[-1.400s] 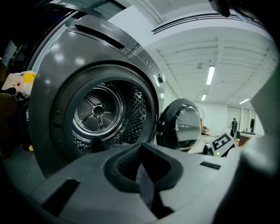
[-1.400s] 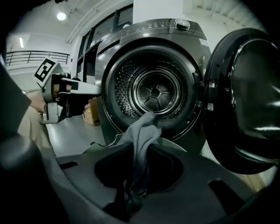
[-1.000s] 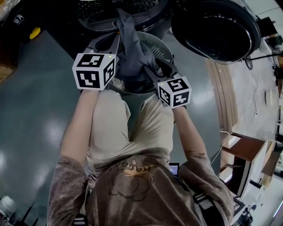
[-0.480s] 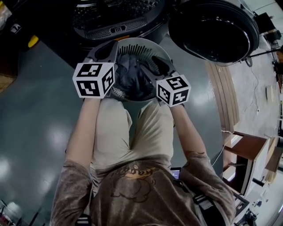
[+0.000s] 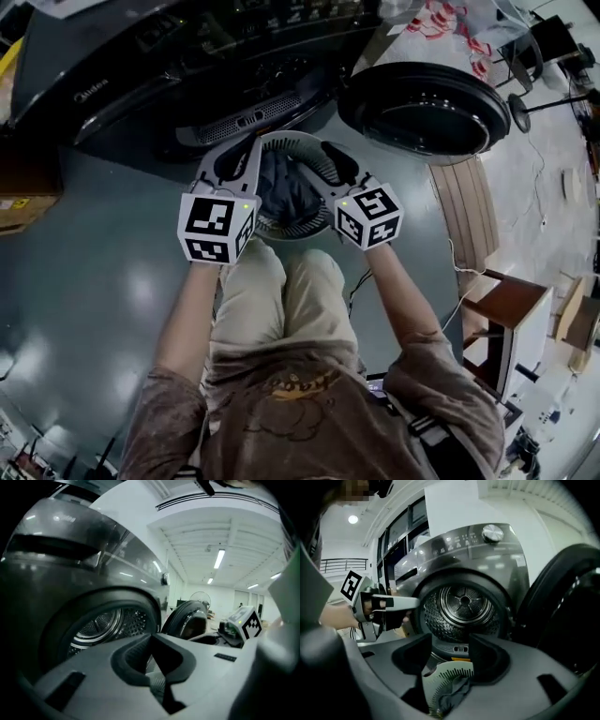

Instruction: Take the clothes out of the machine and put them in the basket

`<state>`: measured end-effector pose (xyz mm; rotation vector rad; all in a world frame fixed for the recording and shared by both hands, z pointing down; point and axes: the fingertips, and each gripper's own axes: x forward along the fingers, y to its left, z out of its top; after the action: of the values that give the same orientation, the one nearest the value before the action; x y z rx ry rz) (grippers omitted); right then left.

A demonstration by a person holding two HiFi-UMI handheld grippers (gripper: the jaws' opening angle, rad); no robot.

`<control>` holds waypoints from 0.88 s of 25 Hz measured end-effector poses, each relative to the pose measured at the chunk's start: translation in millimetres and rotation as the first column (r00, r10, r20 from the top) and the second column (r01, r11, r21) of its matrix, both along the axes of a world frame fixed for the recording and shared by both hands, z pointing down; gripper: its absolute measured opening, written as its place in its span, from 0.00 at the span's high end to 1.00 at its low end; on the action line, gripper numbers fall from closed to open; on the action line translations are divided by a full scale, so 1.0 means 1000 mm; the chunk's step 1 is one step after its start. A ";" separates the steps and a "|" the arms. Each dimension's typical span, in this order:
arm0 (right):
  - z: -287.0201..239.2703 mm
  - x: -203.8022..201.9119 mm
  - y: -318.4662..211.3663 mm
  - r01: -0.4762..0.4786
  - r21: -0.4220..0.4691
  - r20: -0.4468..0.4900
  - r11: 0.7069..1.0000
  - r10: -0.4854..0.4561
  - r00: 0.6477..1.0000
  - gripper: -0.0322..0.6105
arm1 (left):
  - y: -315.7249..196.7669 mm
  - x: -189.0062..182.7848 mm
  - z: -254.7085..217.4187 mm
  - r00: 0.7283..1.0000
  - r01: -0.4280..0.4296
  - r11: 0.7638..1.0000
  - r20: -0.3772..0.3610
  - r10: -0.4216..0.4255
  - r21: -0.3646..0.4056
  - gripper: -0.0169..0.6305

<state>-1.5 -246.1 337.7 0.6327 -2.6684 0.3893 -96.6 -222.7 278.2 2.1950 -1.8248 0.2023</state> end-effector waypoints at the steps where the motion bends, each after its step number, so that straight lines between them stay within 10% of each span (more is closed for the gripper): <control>1: -0.023 0.003 -0.002 -0.009 -0.002 0.008 1.000 0.009 1.000 0.56 | 0.002 0.004 -0.022 1.000 -0.027 1.000 0.000 0.027 0.003 0.96; 13: -0.345 0.022 0.021 0.015 0.002 0.110 1.000 -0.015 0.994 0.56 | 0.029 0.027 -0.322 0.977 -0.201 0.978 -0.064 0.205 0.063 0.96; 22: -0.467 0.004 0.031 0.012 0.088 0.213 0.996 -0.030 0.977 0.64 | 0.033 0.010 -0.427 0.943 -0.321 0.937 -0.047 0.329 0.136 0.96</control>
<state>2.8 -214.7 -129.6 0.6189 -2.9088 0.3562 -86.6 -189.5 -149.2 2.5507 -1.4642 0.0757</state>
